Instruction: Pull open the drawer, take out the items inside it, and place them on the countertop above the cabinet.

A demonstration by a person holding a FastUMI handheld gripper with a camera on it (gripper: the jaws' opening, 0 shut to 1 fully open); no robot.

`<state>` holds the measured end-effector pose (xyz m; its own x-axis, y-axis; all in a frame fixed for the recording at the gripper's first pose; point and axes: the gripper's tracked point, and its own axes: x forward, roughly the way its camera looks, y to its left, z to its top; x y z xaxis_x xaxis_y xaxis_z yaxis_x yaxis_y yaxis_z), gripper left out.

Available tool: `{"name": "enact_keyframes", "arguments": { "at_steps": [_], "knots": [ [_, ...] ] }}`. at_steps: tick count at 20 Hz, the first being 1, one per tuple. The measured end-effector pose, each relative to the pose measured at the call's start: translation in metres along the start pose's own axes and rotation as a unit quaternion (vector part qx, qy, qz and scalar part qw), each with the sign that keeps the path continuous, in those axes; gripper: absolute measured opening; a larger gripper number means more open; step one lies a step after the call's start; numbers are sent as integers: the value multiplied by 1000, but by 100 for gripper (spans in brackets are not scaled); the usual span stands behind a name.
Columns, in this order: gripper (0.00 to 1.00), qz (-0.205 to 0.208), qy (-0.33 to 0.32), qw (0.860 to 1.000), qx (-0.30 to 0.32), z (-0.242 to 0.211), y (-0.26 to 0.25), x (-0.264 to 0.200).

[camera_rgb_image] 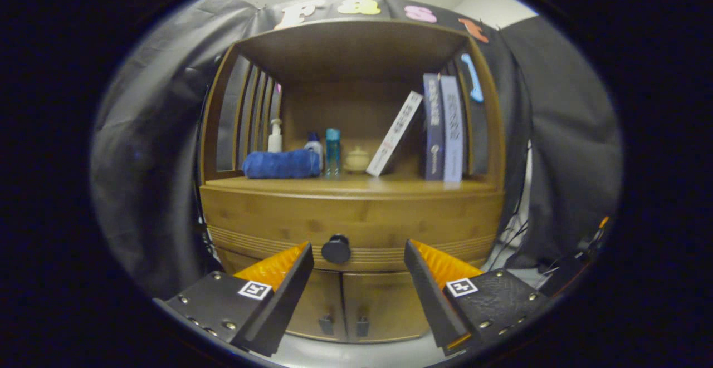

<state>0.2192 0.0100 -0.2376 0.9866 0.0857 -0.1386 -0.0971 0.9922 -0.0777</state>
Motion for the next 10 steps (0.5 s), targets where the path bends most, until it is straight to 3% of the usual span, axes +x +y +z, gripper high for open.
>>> {"name": "enact_keyframes", "arguments": {
  "at_steps": [5, 10],
  "knots": [
    [72, 17, 27, 999, -13, -27, 16, 51],
    [45, -16, 15, 999, 45, -22, 14, 68]
  ]
}}
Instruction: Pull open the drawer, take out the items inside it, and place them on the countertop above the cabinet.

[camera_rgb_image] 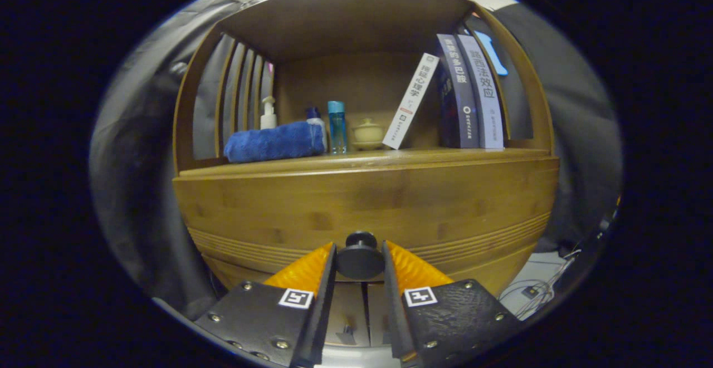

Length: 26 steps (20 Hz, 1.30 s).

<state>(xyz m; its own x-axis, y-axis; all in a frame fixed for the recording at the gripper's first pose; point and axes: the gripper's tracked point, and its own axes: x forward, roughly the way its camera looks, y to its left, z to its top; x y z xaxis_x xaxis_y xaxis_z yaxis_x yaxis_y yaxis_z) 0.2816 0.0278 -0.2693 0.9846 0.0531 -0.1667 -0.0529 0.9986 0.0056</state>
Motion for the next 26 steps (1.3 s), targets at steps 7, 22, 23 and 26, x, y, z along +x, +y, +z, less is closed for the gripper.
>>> {"name": "enact_keyframes", "arguments": {
  "at_steps": [7, 22, 23, 26],
  "knots": [
    [45, -32, -46, 998, -16, 7, -1, 7],
    [27, -14, -10, 999, -31, -10, -2, -87],
    [27, -11, -6, 999, -32, -11, -2, -96],
    [27, -14, 10, 999, -39, -24, -4, -129]
  ]
}}
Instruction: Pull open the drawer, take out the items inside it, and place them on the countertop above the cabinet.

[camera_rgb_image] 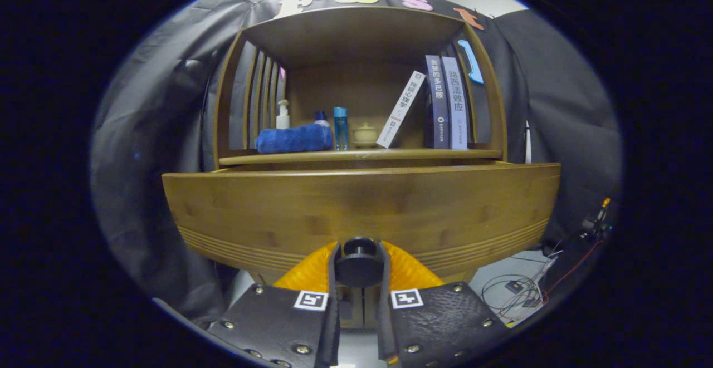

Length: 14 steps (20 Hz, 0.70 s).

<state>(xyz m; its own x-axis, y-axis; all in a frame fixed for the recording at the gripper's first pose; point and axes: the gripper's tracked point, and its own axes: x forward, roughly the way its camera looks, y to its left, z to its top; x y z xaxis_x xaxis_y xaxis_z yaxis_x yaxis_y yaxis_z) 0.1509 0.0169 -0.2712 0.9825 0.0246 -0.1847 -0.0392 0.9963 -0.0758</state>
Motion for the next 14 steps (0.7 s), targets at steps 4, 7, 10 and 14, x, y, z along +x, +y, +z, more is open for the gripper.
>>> {"name": "enact_keyframes", "arguments": {
  "at_steps": [4, 7, 10, 14],
  "knots": [
    [27, 10, 8, 1000, 11, -8, 10, -35],
    [27, -1, 3, 1000, 3, -7, 7, -45],
    [27, 0, 3, 1000, 9, -6, 8, -46],
    [58, 14, 11, 1000, -6, -4, 21, -62]
  ]
}}
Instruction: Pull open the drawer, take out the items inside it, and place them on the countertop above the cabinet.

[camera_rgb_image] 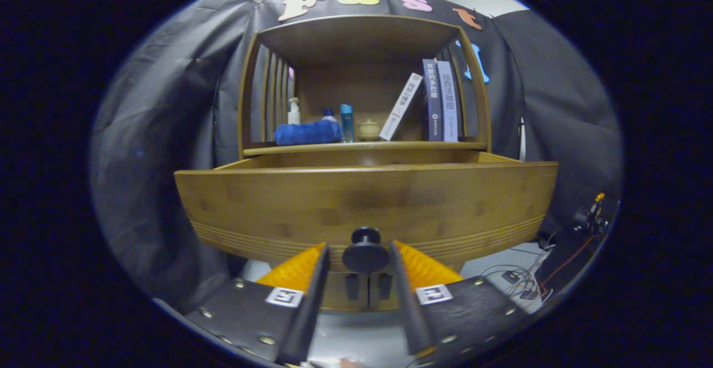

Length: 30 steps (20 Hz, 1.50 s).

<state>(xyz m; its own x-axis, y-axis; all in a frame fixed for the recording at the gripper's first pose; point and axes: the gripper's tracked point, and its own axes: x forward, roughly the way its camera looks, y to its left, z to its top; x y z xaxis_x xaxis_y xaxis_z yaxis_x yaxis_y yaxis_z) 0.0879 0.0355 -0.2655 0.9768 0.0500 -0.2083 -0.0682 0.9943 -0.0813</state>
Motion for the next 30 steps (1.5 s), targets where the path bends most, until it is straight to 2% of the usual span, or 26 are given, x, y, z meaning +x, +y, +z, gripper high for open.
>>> {"name": "enact_keyframes", "arguments": {
  "at_steps": [4, 7, 10, 13, 18, 19, 21, 23, 26, 30],
  "knots": [
    [99, -36, -19, 997, -58, 34, -2, -11],
    [99, -24, -25, 996, -88, 61, 10, -19],
    [99, 24, -28, 997, -68, 88, 29, -20],
    [98, -2, -10, 999, -35, 114, 10, -7],
    [98, -27, 41, 998, -38, 142, -8, 38],
    [99, -10, 52, 998, -39, 144, -4, 49],
    [99, 30, 93, 995, -1, 142, 7, 65],
    [99, 7, 149, 988, 29, 125, 0, 91],
    [99, -24, 213, 977, 14, 107, -20, 129],
    [100, -65, 333, 940, -23, 50, -40, 156]
  ]
}}
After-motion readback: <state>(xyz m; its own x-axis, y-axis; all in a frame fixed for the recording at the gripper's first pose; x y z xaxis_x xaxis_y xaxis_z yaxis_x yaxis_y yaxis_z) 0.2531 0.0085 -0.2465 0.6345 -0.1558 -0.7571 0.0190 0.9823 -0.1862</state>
